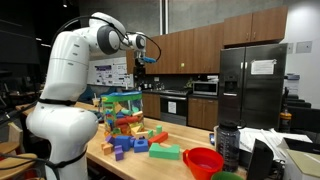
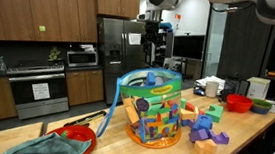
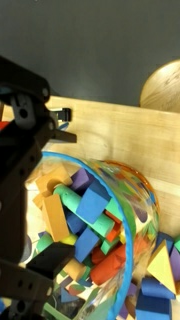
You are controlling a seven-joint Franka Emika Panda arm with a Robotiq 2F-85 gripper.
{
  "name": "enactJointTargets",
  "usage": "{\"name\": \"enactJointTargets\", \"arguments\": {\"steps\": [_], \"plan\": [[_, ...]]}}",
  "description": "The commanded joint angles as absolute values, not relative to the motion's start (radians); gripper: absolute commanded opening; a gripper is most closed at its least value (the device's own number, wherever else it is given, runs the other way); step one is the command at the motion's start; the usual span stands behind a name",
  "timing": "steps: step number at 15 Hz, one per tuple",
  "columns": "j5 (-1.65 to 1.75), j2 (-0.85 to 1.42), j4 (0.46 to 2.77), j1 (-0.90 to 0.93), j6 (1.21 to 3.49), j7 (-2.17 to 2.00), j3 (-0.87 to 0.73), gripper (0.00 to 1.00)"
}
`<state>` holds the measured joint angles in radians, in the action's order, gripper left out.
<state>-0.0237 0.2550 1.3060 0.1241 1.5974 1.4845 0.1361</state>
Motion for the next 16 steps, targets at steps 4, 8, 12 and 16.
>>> {"name": "enactJointTargets", "arguments": {"steps": [4,8,12,16], "plan": [[-0.044,0.181,1.378,0.113,1.452,1.499,0.135,0.92],[-0.086,0.171,1.419,0.122,1.421,1.495,0.15,0.95],[-0.114,0.168,1.481,0.126,1.424,1.496,0.173,0.99],[-0.106,0.206,1.467,0.134,1.421,1.486,0.182,1.0]]}}
